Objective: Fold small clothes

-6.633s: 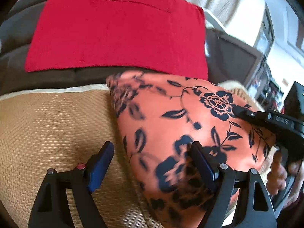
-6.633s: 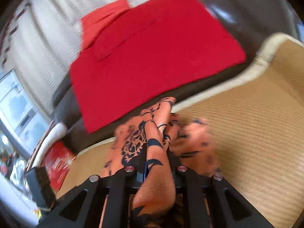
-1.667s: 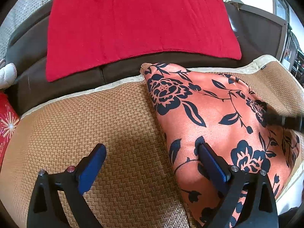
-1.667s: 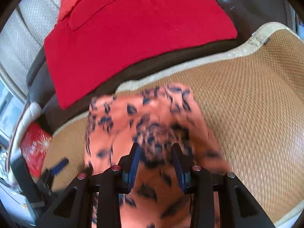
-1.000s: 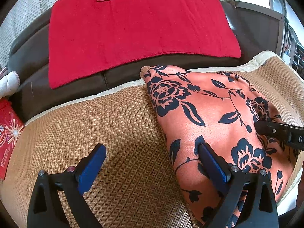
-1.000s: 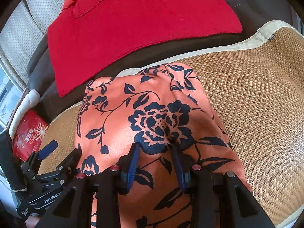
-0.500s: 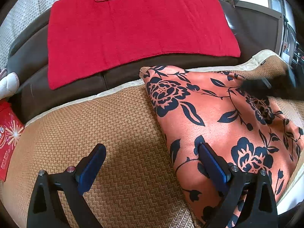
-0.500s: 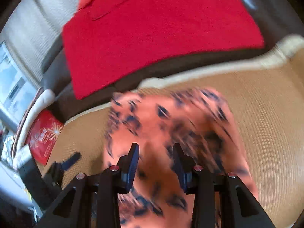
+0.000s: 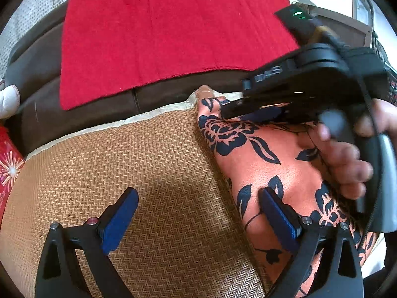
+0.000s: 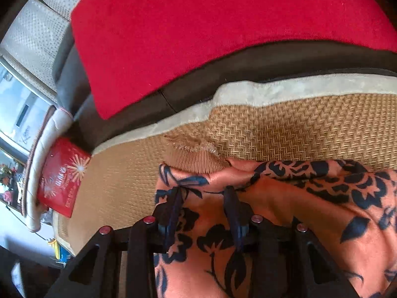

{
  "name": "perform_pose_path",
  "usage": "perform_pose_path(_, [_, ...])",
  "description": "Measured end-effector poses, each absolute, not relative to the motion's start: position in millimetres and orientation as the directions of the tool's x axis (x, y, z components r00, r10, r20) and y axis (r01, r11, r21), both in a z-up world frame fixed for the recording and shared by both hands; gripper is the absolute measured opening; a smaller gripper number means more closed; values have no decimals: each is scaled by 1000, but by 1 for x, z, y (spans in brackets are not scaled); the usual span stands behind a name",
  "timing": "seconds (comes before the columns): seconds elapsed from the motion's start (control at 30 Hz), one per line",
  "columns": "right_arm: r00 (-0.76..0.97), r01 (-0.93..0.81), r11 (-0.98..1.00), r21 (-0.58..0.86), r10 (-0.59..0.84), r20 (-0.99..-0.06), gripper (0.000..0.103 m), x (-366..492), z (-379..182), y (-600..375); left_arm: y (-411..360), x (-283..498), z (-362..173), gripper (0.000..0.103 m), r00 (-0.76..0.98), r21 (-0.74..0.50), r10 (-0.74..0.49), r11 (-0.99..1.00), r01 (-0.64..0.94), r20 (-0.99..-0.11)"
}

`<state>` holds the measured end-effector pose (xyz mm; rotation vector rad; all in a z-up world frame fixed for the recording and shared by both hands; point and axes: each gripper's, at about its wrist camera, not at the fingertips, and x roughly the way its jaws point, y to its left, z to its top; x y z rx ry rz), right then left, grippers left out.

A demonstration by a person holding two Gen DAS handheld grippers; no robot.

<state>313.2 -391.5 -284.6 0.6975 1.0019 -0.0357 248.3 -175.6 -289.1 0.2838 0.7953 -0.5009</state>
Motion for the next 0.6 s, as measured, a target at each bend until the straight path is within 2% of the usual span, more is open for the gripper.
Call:
perform_pose_path(0.03, [563, 330, 787, 521, 279, -778, 41, 306, -277, -392, -174, 249, -287, 98, 592, 54, -325, 846, 531, -738])
perform_pose_path(0.07, [575, 326, 789, 520, 272, -772, 53, 296, -270, -394, -172, 249, -285, 98, 591, 45, -330, 847, 530, -736])
perform_pose_path(0.13, [613, 331, 787, 521, 240, -752, 66, 271, -255, -403, -169, 250, -283, 98, 585, 29, -335, 851, 524, -739])
perform_pose_path(0.37, [716, 485, 718, 500, 2, -698, 72, 145, -214, -446, -170, 240, -273, 98, 615, 28, -349, 855, 518, -707])
perform_pose_path(0.6, [669, 573, 649, 501, -18, -743, 72, 91, -235, -464, -183, 225, -262, 98, 647, 66, -349, 847, 527, -678])
